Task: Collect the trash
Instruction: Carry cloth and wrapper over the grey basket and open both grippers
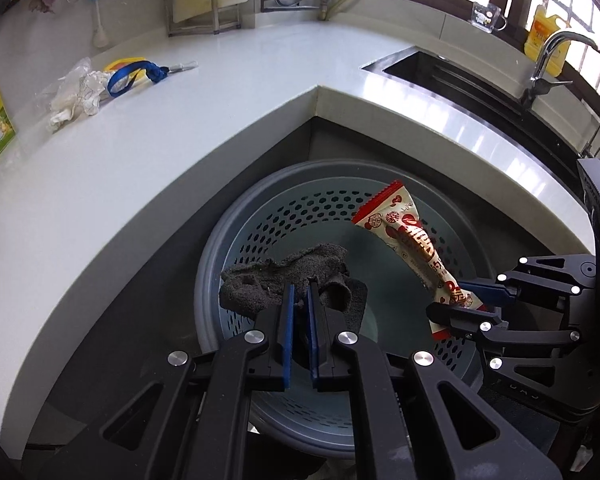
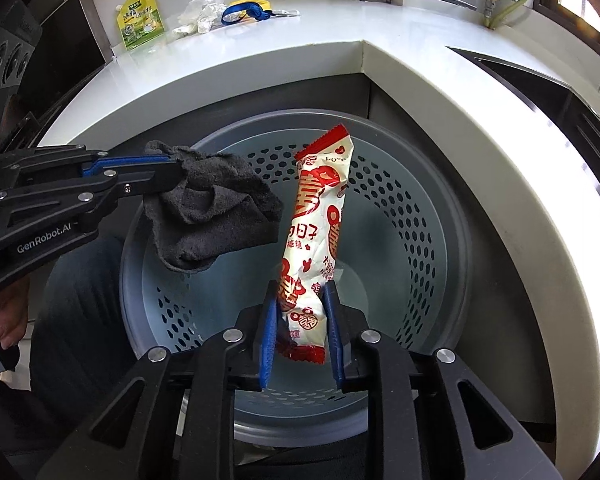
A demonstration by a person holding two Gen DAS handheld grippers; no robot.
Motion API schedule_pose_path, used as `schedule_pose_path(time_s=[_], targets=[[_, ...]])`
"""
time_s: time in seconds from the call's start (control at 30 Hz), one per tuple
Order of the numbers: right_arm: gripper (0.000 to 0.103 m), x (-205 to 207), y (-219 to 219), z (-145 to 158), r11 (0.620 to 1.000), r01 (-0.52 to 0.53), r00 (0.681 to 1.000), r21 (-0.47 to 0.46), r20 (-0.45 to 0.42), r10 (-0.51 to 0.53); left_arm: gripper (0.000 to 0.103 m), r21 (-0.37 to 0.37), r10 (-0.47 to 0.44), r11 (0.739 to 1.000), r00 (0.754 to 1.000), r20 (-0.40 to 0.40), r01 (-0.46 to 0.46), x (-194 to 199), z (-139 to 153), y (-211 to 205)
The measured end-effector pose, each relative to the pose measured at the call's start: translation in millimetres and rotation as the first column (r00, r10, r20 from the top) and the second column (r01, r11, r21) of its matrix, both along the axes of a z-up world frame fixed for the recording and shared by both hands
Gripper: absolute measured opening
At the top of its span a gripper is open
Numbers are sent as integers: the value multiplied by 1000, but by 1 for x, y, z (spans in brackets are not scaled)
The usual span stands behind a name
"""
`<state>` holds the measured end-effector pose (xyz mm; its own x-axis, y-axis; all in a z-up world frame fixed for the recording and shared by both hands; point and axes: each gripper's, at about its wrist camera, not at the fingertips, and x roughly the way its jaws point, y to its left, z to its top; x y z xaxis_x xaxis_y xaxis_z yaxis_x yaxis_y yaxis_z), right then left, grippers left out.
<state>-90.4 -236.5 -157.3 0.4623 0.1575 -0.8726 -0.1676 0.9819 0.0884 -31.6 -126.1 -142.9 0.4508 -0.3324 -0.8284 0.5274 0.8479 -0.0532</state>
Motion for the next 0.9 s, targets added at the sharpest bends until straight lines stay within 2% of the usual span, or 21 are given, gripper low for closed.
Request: schedule_pose_path(time_s=[0.1,0.13,0.2,0.23,0.27,0.3,0.37,0.47,0.53,0.73,0.9], targets=[[23,0,2,-1,1000,3,1000,-20,-1,-3,8,21,0,1000,1000,-22,0,2,-8,0],[26,0,2,0,1000,4,1000,-24,-1,-4,8,27,2,1000,1000,-29,-1,2,-10,1],[46,2,4,3,999,16,1000,-29,9,-16,13,19,-1,1000,999,-49,2,3,-13,3],[65,2,4,5,999,24,1000,-30,18,-23,21,14,-4,1000,998,-57,4,3,-14,4],[70,2,4,7,999,32,999,-34,27,-32,46,8,-5,1000,998,-59,6,3,-14,5],[70,2,4,9,999,38,999,-35,35,-36,72,-2,-3,1000,999,-54,3,2,-12,6],[71,3,5,11,999,40,999,-36,36,-39,87,-23,19,1000,999,-33,-20,1,-7,10],[75,2,4,16,998,50,998,-38,45,-48,88,-36,34,999,999,-19,-35,2,1,13],[77,2,2,18,998,54,998,-37,45,-52,94,-39,49,998,999,4,-49,2,8,15],[94,1,-2,26,999,31,997,7,67,-32,96,-75,87,994,995,46,-84,0,34,25],[94,6,1,47,1000,6,987,20,161,-10,96,-123,128,986,988,87,-117,8,63,42]])
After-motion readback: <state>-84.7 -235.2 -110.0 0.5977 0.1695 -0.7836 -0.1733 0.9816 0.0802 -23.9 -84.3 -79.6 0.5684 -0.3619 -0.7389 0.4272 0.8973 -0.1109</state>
